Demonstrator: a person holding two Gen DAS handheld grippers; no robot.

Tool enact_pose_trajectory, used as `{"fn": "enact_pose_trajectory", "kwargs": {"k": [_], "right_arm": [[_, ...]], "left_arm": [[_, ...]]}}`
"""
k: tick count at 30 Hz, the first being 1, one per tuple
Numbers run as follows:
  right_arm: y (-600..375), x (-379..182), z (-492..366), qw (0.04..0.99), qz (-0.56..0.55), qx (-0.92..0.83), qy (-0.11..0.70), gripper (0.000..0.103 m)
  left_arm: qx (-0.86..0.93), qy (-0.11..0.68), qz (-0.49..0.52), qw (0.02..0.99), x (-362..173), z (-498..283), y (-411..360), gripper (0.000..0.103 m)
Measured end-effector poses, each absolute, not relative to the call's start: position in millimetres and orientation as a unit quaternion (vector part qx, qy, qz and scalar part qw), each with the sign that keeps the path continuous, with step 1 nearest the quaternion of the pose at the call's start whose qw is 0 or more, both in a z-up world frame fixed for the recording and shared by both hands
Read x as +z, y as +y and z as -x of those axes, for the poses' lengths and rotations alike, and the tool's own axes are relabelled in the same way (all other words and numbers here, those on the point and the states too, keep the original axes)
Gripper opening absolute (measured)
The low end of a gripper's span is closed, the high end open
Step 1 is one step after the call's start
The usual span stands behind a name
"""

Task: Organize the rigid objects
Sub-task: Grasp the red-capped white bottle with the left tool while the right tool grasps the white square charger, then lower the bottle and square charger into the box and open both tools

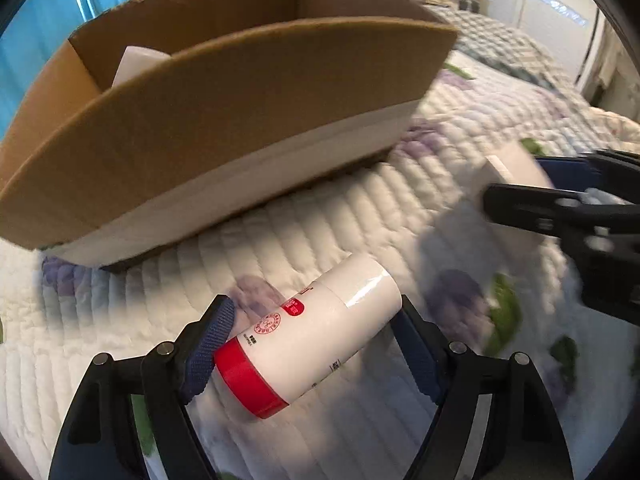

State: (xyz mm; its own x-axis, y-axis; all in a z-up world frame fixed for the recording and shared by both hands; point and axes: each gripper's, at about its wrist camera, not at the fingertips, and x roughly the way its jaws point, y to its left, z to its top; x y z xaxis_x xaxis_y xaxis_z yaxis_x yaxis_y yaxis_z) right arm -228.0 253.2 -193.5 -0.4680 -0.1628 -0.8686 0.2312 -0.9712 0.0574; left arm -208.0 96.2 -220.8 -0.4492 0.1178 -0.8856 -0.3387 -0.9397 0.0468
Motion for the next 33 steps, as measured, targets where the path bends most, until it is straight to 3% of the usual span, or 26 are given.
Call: {"fn": "enact_pose_trajectory", "kwargs": {"k": [16,24,33], "right_arm": [[234,-163,198,0.122,-0.465,-0.875,0.048,0.05],[222,-108,195,0.139,-0.419,-0.895,0.061,0.05],[201,-34,233,0.154,-0.351,-0.921,0.072,0.049]], "left_arm": [[0.864,0.041,0.492,0.096,-170,167,57,0.081],[0.893,-0.01,0.441,0.096,-99,179,23,0.081],[0.922,0.021,0.382,0.058,-35,243,6,0.081]]}}
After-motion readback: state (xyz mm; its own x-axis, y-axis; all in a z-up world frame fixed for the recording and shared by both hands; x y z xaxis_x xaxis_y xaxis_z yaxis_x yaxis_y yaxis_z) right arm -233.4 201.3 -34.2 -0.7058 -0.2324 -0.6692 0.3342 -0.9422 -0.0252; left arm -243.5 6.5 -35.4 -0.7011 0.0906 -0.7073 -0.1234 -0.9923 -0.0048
